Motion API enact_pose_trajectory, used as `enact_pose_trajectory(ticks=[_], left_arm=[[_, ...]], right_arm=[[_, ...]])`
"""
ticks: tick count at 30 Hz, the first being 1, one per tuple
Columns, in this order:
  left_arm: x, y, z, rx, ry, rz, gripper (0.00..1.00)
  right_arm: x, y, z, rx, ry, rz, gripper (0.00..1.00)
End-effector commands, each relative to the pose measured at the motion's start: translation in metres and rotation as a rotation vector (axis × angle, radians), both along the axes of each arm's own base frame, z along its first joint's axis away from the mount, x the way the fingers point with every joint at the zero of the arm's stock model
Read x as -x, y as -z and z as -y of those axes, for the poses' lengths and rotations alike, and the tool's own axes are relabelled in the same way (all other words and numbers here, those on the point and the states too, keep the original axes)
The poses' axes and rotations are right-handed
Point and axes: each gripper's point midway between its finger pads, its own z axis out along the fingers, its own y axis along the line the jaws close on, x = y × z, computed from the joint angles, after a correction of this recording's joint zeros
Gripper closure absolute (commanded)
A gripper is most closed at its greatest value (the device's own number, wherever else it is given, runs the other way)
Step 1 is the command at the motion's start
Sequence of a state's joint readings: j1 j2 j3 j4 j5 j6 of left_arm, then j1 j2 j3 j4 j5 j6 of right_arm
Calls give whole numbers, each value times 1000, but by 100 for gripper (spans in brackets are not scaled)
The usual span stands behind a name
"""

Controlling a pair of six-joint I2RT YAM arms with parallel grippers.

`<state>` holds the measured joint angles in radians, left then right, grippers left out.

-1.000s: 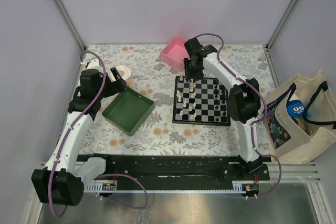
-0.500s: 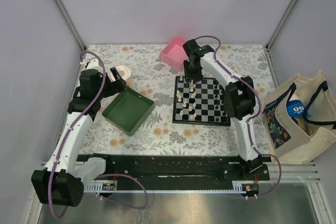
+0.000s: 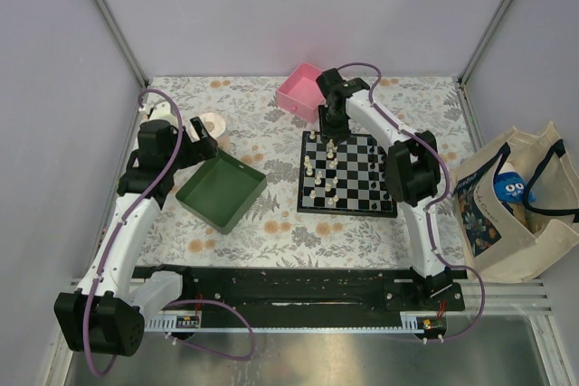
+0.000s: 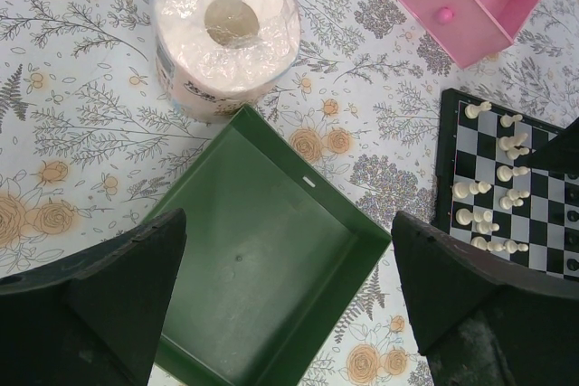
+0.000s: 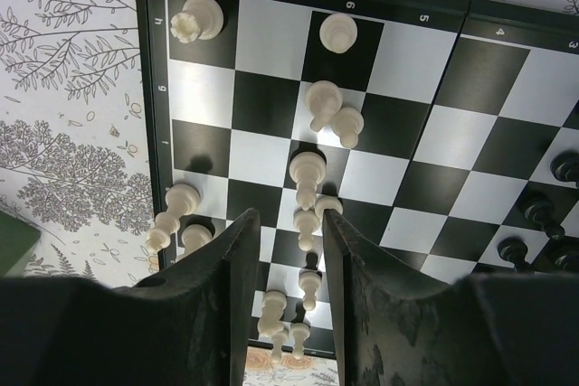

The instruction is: Set up the chess pieces on the board

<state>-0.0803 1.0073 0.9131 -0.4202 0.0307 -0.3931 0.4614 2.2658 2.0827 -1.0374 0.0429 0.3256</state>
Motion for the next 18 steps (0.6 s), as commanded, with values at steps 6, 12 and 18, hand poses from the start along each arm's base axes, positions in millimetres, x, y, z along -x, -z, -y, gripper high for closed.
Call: enact_pose_trajectory(ticks=[6,12,18], left_arm=[[-6,-14,2,18,5,62,1],[-7,-14,2,20,6,60,1],[-6,-13,2,15,5,58,1]], right_arm=[[-3,11,5,4,10,-21,59],[-2,18,2,-4,6,-40,60],[-1,22,3,5,3,-46,62]])
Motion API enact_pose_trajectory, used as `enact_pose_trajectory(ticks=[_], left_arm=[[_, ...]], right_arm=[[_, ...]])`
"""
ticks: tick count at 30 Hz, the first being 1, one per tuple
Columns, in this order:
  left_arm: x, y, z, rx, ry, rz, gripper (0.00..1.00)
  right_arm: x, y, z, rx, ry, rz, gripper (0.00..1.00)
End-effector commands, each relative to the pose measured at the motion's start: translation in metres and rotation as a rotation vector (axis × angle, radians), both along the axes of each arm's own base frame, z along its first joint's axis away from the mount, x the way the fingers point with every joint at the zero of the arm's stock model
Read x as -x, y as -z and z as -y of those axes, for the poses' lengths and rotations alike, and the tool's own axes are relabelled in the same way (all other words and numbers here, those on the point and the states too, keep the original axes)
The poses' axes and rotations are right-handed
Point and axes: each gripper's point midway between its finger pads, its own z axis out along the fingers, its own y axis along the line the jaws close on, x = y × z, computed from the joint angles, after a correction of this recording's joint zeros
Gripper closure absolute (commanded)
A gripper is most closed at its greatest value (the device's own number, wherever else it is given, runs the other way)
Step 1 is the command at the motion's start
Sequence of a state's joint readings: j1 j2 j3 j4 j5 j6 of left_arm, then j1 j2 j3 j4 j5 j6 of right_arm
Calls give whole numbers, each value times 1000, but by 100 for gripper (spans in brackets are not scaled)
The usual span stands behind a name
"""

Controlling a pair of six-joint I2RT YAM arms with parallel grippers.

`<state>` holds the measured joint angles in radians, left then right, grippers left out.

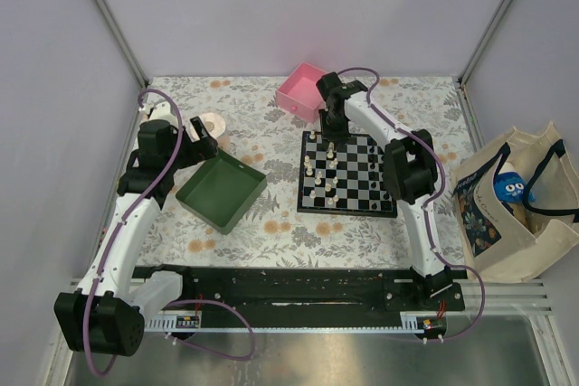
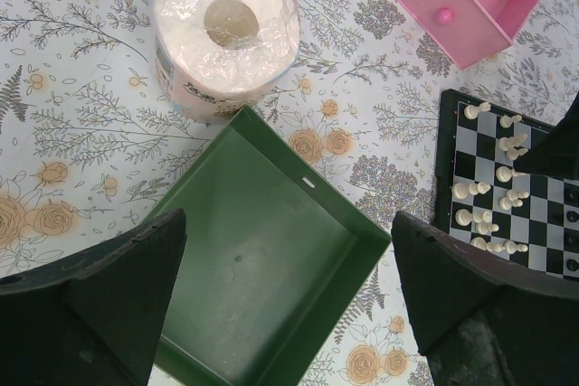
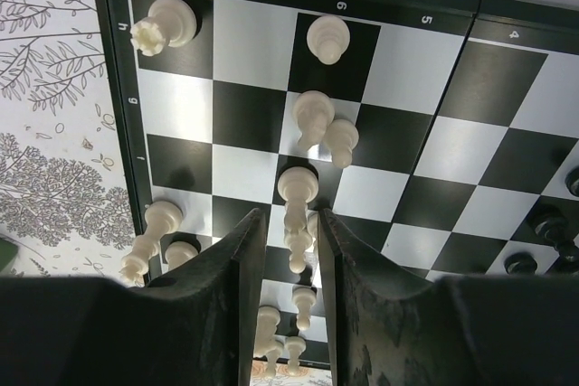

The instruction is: Set up the chess pieces on the board

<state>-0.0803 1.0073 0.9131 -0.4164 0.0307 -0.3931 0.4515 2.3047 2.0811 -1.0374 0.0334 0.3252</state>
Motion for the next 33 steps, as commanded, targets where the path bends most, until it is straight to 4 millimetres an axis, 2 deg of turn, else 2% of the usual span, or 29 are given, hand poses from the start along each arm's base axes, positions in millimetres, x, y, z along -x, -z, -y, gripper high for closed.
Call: enact_pose_trajectory(ticks=[1,7,12,16,20,24,33], left_arm=[[-6,-12,2,15,5,54,1],[-6,-13,1,16,4,54,1],[-6,-13,2,18,5,54,1],[-6,-13,2,18,7,55,1],[-6,-13,2,20,6,55,1],[-6,-13,3,21,9,55,1],[-5,-14,3,22,11,59,1]], right_arm=[[-1,4,0,-4,-2,-9,62],[-1,6,-1,-6,-5,-13,63],[-2,3,-2,-12,-11,-8,76],[-3,-7,-6,-30,-13,1,83],[-3,-28,-19,-97,-23,29,83],[-2,-37,-31,-114,-45,46,83],[-4,-26,-49,-113,-74,25,83]])
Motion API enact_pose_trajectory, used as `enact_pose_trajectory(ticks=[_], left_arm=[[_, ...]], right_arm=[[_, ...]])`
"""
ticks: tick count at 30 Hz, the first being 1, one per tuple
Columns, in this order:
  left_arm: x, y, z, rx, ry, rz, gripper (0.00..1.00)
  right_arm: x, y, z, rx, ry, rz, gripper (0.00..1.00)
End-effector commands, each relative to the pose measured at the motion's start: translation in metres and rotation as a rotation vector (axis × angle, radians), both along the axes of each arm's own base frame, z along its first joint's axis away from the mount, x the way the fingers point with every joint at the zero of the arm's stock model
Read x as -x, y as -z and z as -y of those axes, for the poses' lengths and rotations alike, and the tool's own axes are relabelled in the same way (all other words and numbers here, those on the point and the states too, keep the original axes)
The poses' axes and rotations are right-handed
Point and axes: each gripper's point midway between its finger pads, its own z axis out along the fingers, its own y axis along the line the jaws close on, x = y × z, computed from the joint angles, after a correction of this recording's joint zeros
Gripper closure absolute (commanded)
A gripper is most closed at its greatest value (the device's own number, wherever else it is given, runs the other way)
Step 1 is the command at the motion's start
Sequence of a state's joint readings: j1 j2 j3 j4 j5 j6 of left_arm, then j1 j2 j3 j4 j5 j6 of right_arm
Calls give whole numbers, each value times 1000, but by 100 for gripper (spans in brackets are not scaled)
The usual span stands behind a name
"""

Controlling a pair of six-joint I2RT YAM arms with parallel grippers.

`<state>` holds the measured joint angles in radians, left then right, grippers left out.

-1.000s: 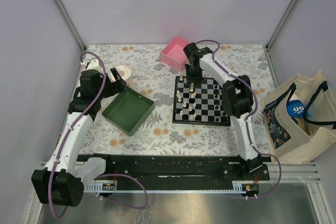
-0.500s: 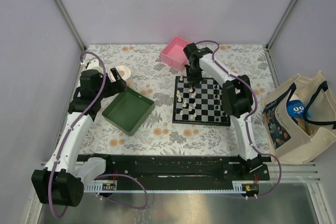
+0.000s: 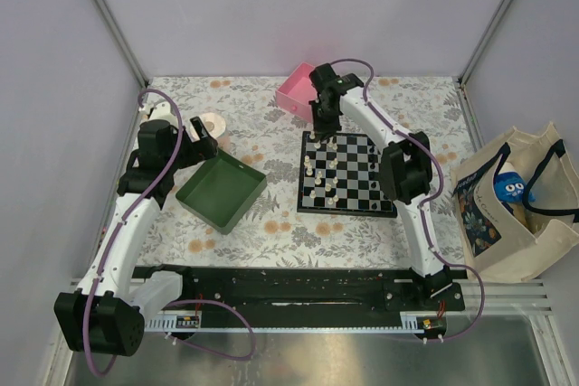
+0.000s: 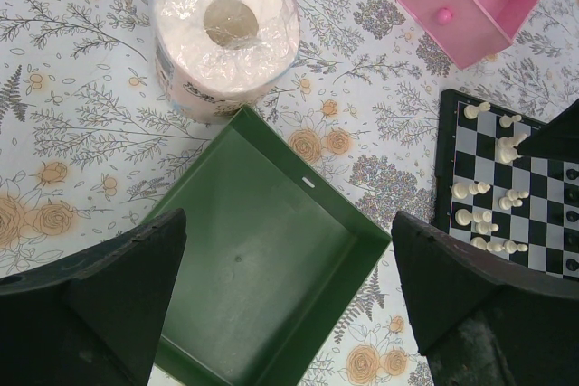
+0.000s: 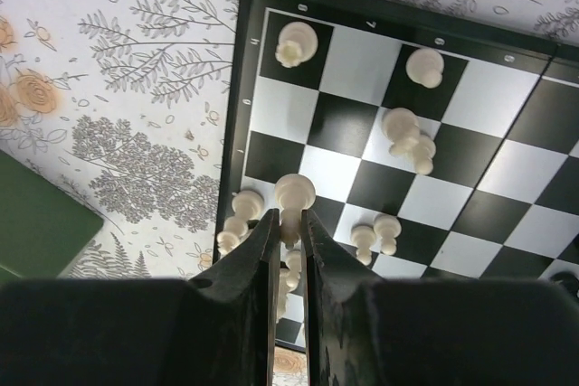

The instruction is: Set up the chess pieces on the board

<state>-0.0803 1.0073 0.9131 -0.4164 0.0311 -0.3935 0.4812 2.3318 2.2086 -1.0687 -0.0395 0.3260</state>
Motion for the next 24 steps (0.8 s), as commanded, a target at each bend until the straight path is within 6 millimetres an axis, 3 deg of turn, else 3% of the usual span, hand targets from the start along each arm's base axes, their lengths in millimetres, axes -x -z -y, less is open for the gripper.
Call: enact_pose_trajectory(ticks=[1,24], left_arm=[[-5,-14,3,22,11,59,1],[-5,-13,4,25,15,57,1]], right_arm=[[1,0,-16,-18,-24,-10,83],[5,16,-33,-16,-51,-39,81]])
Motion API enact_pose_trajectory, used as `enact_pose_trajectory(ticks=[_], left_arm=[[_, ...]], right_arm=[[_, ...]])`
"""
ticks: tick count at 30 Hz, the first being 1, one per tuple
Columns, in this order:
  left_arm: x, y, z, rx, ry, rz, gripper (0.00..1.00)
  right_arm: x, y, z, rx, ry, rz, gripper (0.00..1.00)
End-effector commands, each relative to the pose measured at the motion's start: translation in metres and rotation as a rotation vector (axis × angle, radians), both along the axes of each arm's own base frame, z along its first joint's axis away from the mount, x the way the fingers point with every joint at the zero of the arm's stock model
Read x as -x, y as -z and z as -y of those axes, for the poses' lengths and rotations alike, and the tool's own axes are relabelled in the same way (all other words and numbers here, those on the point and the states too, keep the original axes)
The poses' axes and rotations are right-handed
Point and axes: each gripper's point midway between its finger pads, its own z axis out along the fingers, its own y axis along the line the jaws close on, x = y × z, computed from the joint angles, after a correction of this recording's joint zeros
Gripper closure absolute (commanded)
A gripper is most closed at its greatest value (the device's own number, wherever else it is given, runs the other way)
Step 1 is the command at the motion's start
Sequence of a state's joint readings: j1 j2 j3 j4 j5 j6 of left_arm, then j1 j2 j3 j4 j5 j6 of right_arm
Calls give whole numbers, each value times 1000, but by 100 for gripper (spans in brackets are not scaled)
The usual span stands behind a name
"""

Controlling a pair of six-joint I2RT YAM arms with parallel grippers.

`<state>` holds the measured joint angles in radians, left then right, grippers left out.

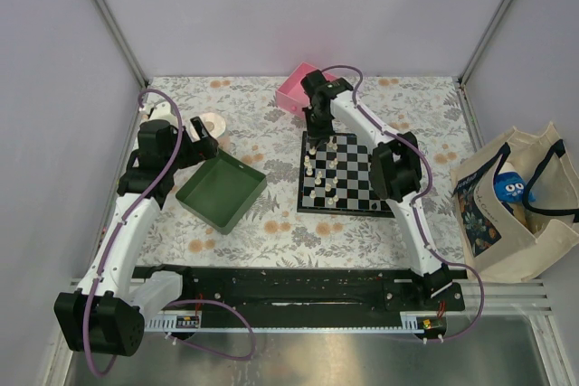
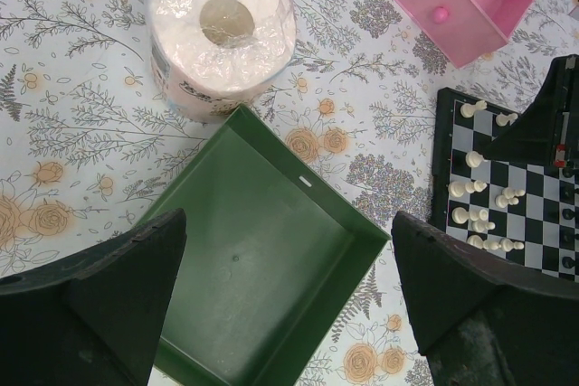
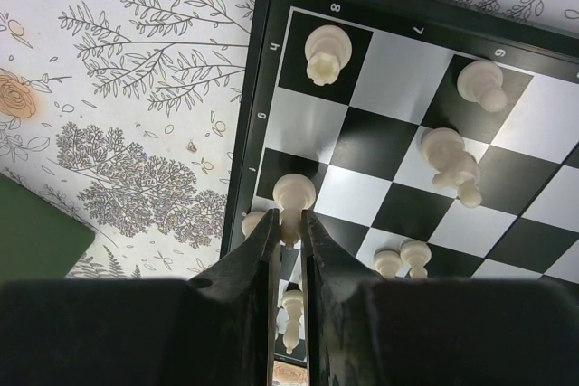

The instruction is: Set up the chess pieces on the board

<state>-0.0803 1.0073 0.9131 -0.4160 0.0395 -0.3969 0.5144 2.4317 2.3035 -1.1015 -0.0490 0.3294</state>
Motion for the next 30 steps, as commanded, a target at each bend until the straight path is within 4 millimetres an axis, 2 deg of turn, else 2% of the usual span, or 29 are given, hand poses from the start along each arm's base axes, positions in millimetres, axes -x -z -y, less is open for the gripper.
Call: enact_pose_trajectory(ticks=[1,8,17,22,27,30], left_arm=[[-6,-14,3,18,9,59,1],[-6,-13,3,19,10,58,1],[-7,-11,14,43,73,47,1],[-10,-13,32,43,162,49,1],[-17,-8,60,47,226,12,4],[-23,-4,81,49,258,-13,5]], right_arm=[[3,-5,-13,-23,-19,-2,81],[3,4,-10,-3,-14,-11,78],[3,-2,-15,-25,-24,-5,64],[-5,-34,-14,-51,-30,62,61],[-13,-74,5,-71,-4,140,61],[-9,-96,15,-95,10,179,61]])
